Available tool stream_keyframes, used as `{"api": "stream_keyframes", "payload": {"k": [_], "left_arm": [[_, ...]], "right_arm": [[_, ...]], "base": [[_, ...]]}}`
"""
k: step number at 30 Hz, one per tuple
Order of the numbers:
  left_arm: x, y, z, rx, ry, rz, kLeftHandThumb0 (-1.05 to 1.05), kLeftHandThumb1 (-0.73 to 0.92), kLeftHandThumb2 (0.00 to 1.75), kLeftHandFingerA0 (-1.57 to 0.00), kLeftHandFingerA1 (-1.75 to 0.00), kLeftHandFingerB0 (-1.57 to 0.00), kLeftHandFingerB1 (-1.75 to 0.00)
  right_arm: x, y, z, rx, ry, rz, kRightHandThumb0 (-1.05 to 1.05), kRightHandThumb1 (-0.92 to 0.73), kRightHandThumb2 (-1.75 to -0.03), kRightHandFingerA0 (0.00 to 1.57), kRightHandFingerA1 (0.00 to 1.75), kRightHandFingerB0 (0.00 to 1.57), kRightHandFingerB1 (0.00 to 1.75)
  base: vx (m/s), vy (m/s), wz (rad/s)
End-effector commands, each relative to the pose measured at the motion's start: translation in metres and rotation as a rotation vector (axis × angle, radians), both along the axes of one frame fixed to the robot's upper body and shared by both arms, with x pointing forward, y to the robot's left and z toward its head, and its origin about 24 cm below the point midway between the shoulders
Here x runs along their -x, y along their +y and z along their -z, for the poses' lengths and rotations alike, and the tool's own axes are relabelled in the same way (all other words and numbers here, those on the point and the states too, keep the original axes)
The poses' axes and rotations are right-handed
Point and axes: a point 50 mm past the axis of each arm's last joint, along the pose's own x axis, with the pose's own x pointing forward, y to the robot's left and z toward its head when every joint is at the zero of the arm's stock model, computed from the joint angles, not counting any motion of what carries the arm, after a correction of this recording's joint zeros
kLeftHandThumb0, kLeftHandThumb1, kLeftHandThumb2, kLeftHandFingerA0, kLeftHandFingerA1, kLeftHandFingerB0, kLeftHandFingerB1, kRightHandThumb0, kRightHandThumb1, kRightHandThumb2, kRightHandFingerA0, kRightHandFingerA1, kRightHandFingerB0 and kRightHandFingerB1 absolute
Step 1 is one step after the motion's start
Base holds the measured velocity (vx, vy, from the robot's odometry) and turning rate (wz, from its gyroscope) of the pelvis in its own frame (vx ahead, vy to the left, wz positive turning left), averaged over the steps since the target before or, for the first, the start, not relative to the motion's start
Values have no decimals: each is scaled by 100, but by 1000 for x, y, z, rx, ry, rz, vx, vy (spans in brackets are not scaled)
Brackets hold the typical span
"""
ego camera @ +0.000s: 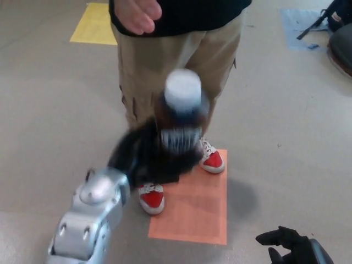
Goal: The robot recieved a bottle of protein shake from a person using its left hand and then shake the protein up and down 2 two times and hand it back to the person
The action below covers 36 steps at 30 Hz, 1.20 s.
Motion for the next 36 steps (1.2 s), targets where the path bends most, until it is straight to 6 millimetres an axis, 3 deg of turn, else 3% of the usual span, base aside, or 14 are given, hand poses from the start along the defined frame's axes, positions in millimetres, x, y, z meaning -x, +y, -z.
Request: {"api": "stream_keyframes", "payload": {"k": [1, 3, 5, 6, 8, 10, 13, 14, 16, 17, 20, 24, 27, 36], "left_arm": [[49, 6, 82, -171, 299, 79, -20, 78, 77, -81, -155, -70, -110], [46, 5, 74, -146, 279, 83, -22, 79, 75, -78, -159, -66, -113], [19, 0, 26, -39, 134, 49, -19, 80, 72, -80, -160, -70, -112], [1, -2, -21, 50, 5, 8, -20, 80, 73, -81, -159, -69, -114], [-5, -1, -41, 77, -45, -3, -20, 80, 73, -82, -161, -69, -115], [2, -1, -30, 66, -28, 6, -14, 80, 72, -82, -153, -70, -108], [28, 4, 36, -83, 143, 79, -17, 73, 79, -78, -156, -70, -112], [32, 6, 41, -96, 156, 85, -17, 73, 79, -78, -156, -70, -112], [58, 9, 83, -207, 300, 117, -18, 79, 72, -84, -149, -74, -103], [60, 8, 86, -221, 313, 123, -24, 77, 75, -84, -153, -72, -111], [53, 6, 74, -214, 281, 130, -28, 80, 68, -80, -154, -72, -106], [18, -6, 8, -89, 82, 111, -21, 77, 76, -79, -155, -71, -111], [-2, -11, -29, -36, -4, 99, -21, 78, 74, -86, -152, -71, -109], [2, -15, -44, -12, -5, 92, -15, 74, 83, -87, -153, -73, -116]], "right_arm": [[1, -4, -1, -15, -9, 17, -29, -82, -76, 99, 69, 77, 63], [1, -3, -1, -14, -10, 19, -31, -82, -77, 99, 68, 78, 63], [1, -3, 0, -9, -7, 17, -28, -79, -81, 99, 68, 76, 63], [4, -3, 1, 0, 2, 11, -28, -77, -83, 99, 67, 77, 63], [8, -1, 3, -3, 6, 16, -27, -77, -83, 100, 68, 77, 63], [9, 0, 3, -4, -7, 19, -27, -76, -84, 101, 69, 78, 63], [7, 0, 3, -27, -4, 28, -27, -76, -85, 100, 69, 76, 63], [8, 1, 3, -31, -1, 26, -27, -76, -85, 100, 69, 76, 63], [8, 1, 3, -35, -1, 30, -29, -78, -83, 99, 69, 75, 63], [7, 1, 3, -36, -1, 31, -29, -80, -79, 99, 70, 76, 63], [5, 1, 2, -39, -3, 30, -28, -80, -80, 99, 70, 76, 63], [11, -1, 6, -6, 14, 25, -29, -77, -82, 101, 68, 78, 62], [12, -3, 6, -1, 22, 26, -27, -77, -83, 100, 66, 77, 62], [40, -10, 18, 19, 80, 14, -28, -77, -81, 101, 69, 78, 62]], "base": [[0, 0, 0], [7, -3, 3], [3, -6, 7], [-7, -6, 8], [-7, -2, 4], [0, 0, 0], [2, 0, -5], [0, 0, 0], [0, 0, 0], [13, -3, 8], [6, 0, 6], [-1, 1, 2], [0, 0, 0], [0, 0, 0]]}}
